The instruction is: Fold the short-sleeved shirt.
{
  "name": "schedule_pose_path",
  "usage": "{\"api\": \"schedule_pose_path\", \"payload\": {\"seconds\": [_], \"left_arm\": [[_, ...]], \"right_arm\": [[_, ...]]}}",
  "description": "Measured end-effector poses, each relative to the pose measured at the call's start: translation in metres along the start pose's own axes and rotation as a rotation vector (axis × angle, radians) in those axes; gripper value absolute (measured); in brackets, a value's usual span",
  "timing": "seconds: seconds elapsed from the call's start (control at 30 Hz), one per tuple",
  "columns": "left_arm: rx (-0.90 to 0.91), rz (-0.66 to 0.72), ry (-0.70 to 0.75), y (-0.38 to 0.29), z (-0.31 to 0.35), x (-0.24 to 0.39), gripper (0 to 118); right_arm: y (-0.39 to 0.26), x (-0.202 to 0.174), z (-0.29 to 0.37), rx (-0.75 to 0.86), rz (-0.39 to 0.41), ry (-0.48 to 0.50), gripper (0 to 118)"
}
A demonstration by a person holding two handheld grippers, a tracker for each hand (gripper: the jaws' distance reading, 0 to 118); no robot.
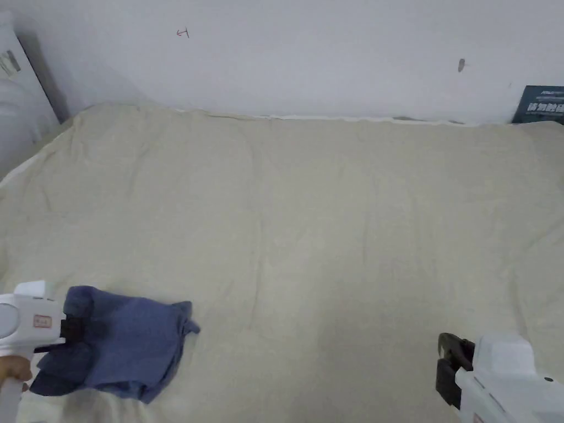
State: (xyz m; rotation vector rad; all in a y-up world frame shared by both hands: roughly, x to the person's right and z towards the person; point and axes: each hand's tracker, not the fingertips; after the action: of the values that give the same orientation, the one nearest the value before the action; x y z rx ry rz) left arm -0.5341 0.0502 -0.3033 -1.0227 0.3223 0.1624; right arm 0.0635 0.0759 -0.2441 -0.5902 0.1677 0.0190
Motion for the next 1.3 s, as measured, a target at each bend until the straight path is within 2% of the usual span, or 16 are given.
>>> {"api": "schedule_pose_path", "payload": {"seconds": [0.2, 0.27, 0.3, 0.33, 0.37, 0.4, 0.43, 0.6, 0.87, 1.03, 1.3], "left_arm": [[-0.025, 0.074, 0.042, 0.010, -0.021, -0.039, 16], [-0.025, 0.084, 0.033, 0.010, -0.023, -0.037, 26], [-0.025, 0.085, 0.035, 0.010, -0.024, -0.035, 40], [-0.027, 0.083, 0.043, 0.010, -0.025, -0.033, 73], [-0.032, 0.076, 0.053, 0.011, -0.025, -0.033, 96], [-0.027, 0.070, 0.054, 0.010, -0.023, -0.030, 114], [-0.010, 0.065, 0.063, 0.010, -0.017, -0.025, 118], [0.129, 0.073, 0.067, 0.018, 0.030, 0.002, 113], [0.588, -0.020, 0.046, 0.015, 0.168, 0.081, 113], [0.838, -0.082, -0.025, -0.003, 0.244, 0.135, 113], [1.041, -0.118, -0.131, -0.039, 0.291, 0.217, 113]], "right_arm": [[0.006, -0.007, -0.017, -0.011, -0.032, -0.026, 2], [0.007, -0.007, -0.020, -0.013, -0.040, -0.037, 2], [0.009, -0.005, -0.019, -0.013, -0.042, -0.042, 2], [0.009, -0.004, -0.018, -0.011, -0.043, -0.044, 2], [0.010, -0.004, -0.018, -0.007, -0.047, -0.046, 2], [0.012, -0.001, -0.015, -0.003, -0.048, -0.048, 2], [0.014, 0.001, -0.011, 0.005, -0.050, -0.054, 2], [0.026, 0.012, 0.012, 0.081, -0.056, -0.084, 2], [0.067, 0.031, 0.076, 0.285, -0.033, -0.134, 2], [0.091, 0.042, 0.116, 0.400, -0.008, -0.180, 2], [0.106, 0.054, 0.154, 0.511, 0.035, -0.239, 2]]}}
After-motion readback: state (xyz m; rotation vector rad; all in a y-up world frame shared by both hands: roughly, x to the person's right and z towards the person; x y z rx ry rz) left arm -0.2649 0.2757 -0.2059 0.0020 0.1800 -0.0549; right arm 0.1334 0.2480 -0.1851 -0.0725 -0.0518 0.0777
